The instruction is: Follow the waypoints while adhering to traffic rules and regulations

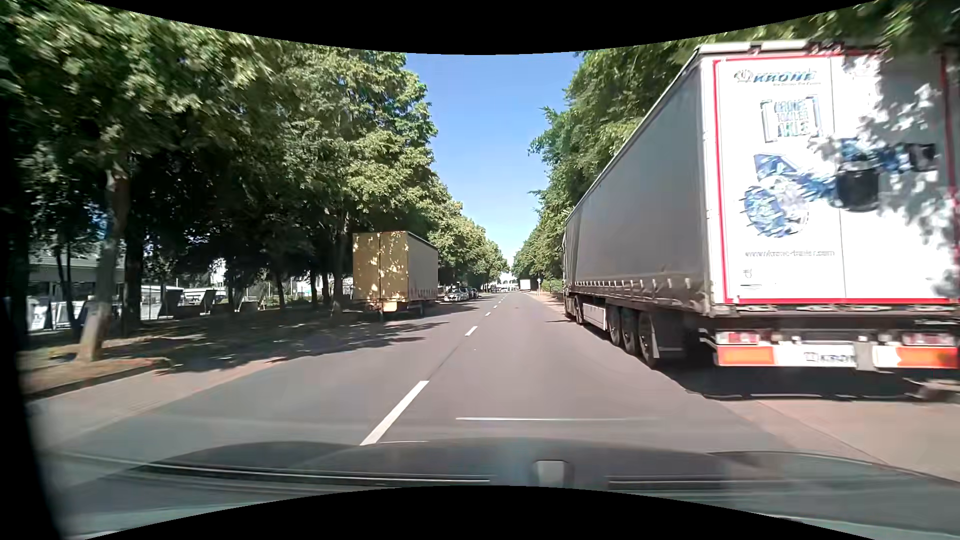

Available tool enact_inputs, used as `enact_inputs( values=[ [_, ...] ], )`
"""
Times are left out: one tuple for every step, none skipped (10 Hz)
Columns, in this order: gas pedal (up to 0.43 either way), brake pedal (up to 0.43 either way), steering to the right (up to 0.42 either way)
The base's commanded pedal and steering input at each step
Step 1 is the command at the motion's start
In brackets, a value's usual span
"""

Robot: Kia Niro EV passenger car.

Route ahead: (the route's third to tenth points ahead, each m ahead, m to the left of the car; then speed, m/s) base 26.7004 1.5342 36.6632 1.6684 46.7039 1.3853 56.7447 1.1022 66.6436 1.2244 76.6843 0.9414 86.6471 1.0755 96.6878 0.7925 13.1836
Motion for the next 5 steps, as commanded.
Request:
enact_inputs(
  values=[
    [0.15, 0.006, 0.006],
    [0.15, 0.006, 0.006],
    [0.15, 0.006, 0.006],
    [0.15, 0.006, 0.006],
    [0.157, 0.006, 0.006]
  ],
)
